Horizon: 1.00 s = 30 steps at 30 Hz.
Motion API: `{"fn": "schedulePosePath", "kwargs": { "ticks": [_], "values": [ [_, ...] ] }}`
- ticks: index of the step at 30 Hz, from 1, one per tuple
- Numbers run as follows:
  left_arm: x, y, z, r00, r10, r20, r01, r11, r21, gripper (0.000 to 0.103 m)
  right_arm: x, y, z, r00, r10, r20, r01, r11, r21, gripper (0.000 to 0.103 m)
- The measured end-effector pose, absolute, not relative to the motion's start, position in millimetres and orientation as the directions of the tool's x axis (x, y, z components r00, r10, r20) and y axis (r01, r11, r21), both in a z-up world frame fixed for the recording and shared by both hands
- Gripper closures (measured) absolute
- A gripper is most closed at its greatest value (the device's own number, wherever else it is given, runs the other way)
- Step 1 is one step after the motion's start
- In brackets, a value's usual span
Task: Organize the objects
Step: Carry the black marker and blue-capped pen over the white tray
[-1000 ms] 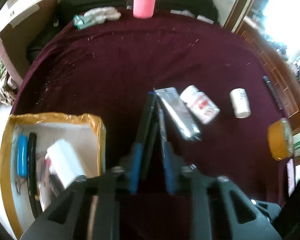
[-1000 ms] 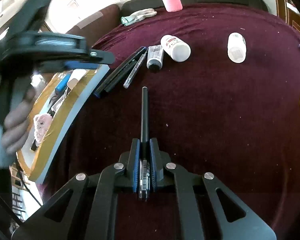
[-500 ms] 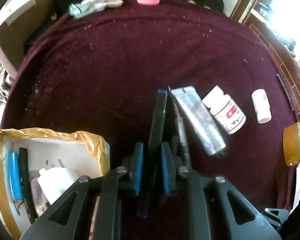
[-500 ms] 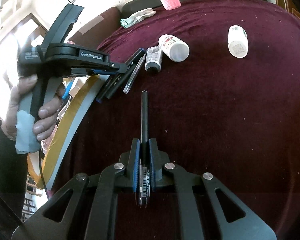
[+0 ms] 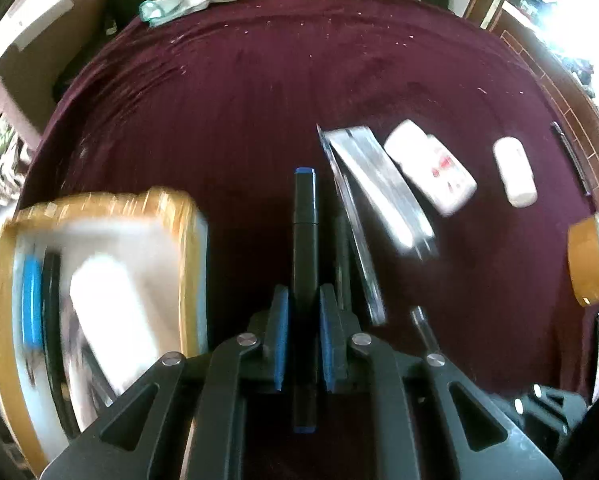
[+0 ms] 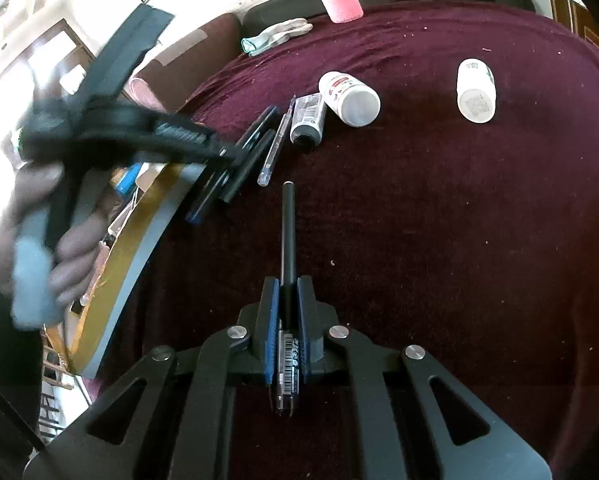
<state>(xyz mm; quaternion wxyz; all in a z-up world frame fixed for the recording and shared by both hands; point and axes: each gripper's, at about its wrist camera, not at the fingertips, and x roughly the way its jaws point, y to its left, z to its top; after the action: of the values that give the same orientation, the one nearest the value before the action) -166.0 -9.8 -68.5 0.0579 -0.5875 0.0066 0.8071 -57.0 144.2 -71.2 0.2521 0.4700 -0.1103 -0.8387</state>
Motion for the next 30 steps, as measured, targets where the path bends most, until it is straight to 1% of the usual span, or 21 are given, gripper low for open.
{"fn": "schedulePosePath", "kwargs": {
  "ticks": [6,9,12,20,25,30],
  "values": [
    [-97.2,-15.3,-57.5,-0.294,0.136,-0.946,-0.078,-0.990,-0.119,0.091,-57.7,145.0,-71.0,-0.432,-0.518,-0.738,0.319,-0.853,0.412,0.097],
    [-66.4,-15.7,-52.4,-0.304,0.164,-0.938,-0.078,-0.986,-0.147,0.091,-55.6,142.0,-69.7,-0.436,-0.500,-0.748,0.328,-0.862,0.386,0.096],
    [-49.4,-15.5,-51.2,-0.311,0.171,-0.935,-0.085,-0.985,-0.152,0.091,-48.6,143.0,-68.0,-0.430,-0.487,-0.760,0.331,-0.869,0.369,0.096],
    [-25.3,-10.8,-53.7,-0.320,0.197,-0.927,-0.092,-0.980,-0.177,0.091,-12.9,157.5,-66.0,-0.412,-0.485,-0.772,0.255,-0.874,0.413,0.096],
    [-6.1,-8.3,-42.1,-0.355,0.225,-0.908,-0.111,-0.974,-0.198,0.091,7.1,157.4,-56.6,-0.424,-0.497,-0.757,0.243,-0.868,0.433,0.096],
    [9.2,-23.2,-25.0,-0.398,0.235,-0.887,-0.097,-0.972,-0.213,0.091,24.0,148.4,-32.7,-0.465,-0.504,-0.728,0.274,-0.863,0.423,0.096]
  ]
}}
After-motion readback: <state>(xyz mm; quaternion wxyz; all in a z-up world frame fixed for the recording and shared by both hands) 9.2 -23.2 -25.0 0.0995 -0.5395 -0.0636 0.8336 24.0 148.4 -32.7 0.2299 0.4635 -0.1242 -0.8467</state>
